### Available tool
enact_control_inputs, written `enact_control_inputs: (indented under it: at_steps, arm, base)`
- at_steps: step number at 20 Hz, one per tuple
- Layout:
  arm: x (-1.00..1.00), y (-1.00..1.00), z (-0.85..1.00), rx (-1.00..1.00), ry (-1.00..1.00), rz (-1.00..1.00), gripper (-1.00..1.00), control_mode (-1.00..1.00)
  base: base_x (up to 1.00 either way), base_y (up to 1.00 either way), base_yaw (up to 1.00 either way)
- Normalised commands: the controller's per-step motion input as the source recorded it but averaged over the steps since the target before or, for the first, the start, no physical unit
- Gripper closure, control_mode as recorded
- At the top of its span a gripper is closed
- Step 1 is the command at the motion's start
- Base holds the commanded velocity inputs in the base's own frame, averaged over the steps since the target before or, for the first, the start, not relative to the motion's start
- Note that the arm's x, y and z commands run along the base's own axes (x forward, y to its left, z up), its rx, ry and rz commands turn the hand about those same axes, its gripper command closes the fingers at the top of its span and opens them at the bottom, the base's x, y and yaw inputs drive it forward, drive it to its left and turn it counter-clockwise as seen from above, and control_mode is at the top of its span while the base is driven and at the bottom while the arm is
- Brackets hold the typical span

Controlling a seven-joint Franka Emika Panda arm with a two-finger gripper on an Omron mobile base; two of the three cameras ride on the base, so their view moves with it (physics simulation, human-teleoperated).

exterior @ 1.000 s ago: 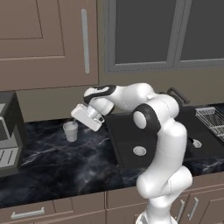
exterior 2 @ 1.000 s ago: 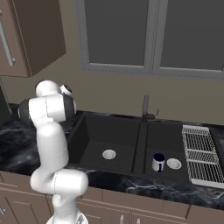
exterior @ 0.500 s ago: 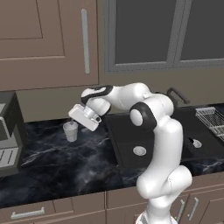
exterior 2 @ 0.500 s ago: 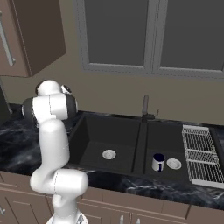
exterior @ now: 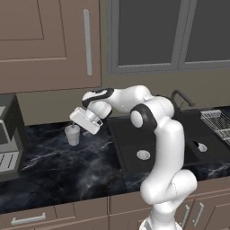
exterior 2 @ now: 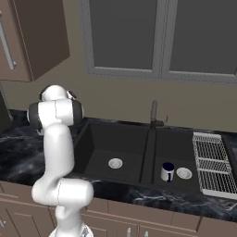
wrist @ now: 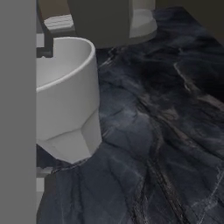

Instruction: Move any existing items from the left basin to the right basin for drying. Then move the glass cup from the counter to the left basin of the sink for washing.

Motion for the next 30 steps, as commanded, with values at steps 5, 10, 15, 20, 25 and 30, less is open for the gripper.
enact_control_inputs:
  at_steps: [5,10,15,20,25,30]
  arm:
    - [0.0,0.0,-0.04,0.0,0.0,0.0,1.0,-1.0]
    - [-0.02,0.0,-0.01,0.0,0.0,0.0,1.0,-1.0]
    - [-0.06,-0.14,0.0,0.0,0.0,0.0,1.0,-1.0]
    - [-0.19,-0.45,0.12,0.0,0.0,0.0,1.0,-1.0]
    - [-0.41,-0.76,0.22,0.0,0.0,0.0,1.0,-1.0]
    - [-0.53,-0.93,0.23,0.0,0.0,-0.02,1.0,-1.0]
  base:
    - [0.0,0.0,0.0]
    - [0.0,0.0,0.0]
    - [0.0,0.0,0.0]
    - [0.0,0.0,0.0]
    - [0.0,0.0,0.0]
    - [0.0,0.0,0.0]
